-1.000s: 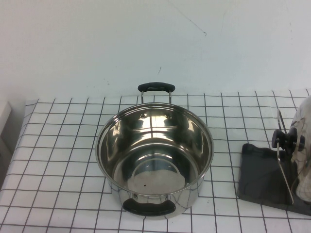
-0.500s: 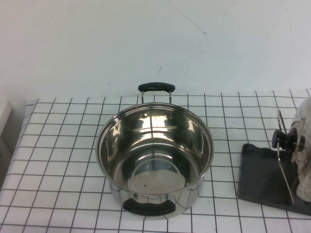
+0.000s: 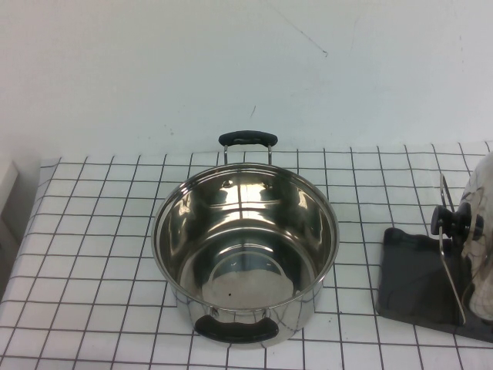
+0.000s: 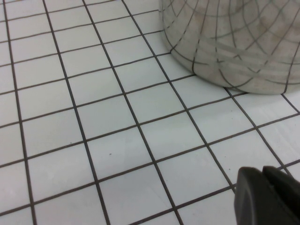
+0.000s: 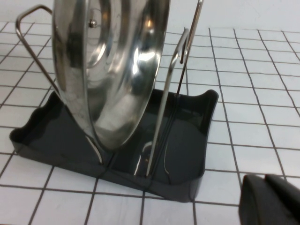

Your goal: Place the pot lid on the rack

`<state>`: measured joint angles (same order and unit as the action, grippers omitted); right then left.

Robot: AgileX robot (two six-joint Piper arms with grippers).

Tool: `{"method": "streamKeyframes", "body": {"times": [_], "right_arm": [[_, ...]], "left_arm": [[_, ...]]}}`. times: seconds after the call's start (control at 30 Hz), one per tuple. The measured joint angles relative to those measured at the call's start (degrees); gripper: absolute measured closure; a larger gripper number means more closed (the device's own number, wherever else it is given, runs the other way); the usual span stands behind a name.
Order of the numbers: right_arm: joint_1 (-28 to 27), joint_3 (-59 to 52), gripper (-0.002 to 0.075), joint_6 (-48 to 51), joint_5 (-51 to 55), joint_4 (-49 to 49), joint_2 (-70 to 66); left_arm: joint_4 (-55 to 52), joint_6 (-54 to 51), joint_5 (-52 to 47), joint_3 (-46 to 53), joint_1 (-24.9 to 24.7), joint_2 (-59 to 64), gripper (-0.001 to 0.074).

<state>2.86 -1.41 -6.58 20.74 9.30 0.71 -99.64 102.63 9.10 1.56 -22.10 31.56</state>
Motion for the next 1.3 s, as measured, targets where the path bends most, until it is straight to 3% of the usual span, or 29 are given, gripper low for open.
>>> {"method": "streamKeyframes", "body": {"times": [0.5, 0.7, 0.93, 1.13, 1.3], "right_arm": [[0.0, 0.0, 0.0729, 0.1, 0.0, 0.0, 0.0], [0.0, 0.0, 0.0728, 0.1, 0.0, 0.0, 0.0], [0.0, 0.0, 0.0728, 0.1, 0.0, 0.0, 0.0], [0.0, 0.0, 0.0729, 0.1, 0.0, 0.0, 0.0], [0.0, 0.0, 0.0728, 0.1, 0.0, 0.0, 0.0]], "left_arm": [[1.4, 0.0, 0.0, 0.0, 0.0, 0.0, 0.0737], [22.7, -1.8, -1.1, 0.0, 0.0, 0.0, 0.0737], [53.9, -13.9, -13.6, 0.0, 0.0, -1.3, 0.0737], [58.3, -31.4, -16.7, 0.0, 0.0, -10.5, 0.0737], [58.6, -34.1, -22.7, 0.0, 0.0, -23.5, 0.0737]]}}
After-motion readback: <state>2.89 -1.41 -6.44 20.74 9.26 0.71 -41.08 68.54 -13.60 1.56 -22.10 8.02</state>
